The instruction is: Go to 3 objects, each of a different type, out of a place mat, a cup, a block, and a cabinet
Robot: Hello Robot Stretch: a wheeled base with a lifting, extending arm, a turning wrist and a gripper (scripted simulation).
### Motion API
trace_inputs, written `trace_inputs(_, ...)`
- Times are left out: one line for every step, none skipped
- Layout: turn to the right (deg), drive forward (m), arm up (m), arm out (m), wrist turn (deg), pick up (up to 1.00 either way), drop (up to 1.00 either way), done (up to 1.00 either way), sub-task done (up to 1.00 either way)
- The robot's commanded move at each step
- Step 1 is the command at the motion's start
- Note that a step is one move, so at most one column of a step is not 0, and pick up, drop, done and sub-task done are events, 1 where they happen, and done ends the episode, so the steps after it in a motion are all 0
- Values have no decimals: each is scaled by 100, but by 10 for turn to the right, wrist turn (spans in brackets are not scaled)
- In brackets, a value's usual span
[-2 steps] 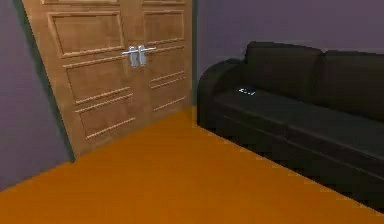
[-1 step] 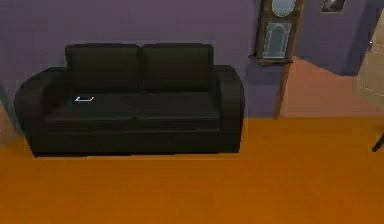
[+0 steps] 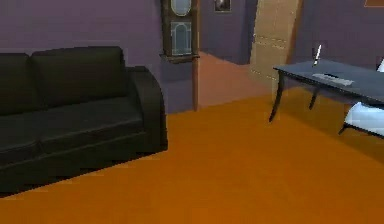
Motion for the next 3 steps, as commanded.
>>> trace_inputs(0,15,0,0,0,0,0,0,0)
trace_inputs(450,0,0,0,0,0,0,0,0)
trace_inputs(420,0,0,0,0,0,0,0,0)
